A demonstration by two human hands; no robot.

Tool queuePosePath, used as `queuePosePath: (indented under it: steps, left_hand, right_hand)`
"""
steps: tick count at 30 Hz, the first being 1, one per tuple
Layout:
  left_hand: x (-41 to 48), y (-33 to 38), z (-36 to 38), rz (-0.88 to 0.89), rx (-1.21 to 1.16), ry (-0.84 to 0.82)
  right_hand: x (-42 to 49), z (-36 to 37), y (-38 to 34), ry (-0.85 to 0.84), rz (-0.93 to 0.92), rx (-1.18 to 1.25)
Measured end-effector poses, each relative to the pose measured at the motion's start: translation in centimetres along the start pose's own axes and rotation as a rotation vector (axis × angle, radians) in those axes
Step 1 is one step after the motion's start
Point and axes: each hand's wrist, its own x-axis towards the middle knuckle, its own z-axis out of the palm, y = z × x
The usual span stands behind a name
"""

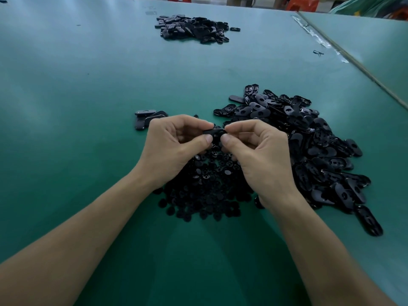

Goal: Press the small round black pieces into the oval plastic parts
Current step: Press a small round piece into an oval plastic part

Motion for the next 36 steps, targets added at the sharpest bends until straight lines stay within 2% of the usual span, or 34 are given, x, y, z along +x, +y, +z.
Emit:
queuePosePath:
  steps: [17,24,31,36]
  left_hand:
    - [-0.2,0.1,0.4,0.044,0.035,-0.079]
    - [0.0,-0.1,0.3,0.062,0.075,-0.04]
    - [0.0,0.0,0.4,0.045,0.082,-0.073]
    - [0.0,0.0,0.1,0.029,0.053,-0.081]
  right_hand:
    - [-0.6,0.5,-0.2,0.03,-0.158,-0.27]
    - [-0.8,0.8,-0.4,-0.042,-0.155,-0.263]
    - [-0.5,0.4,-0.3,-0.018,-0.176,-0.278]
    - [0.0,-0.1,-0.1,-0.056,-0.119,-0.171]
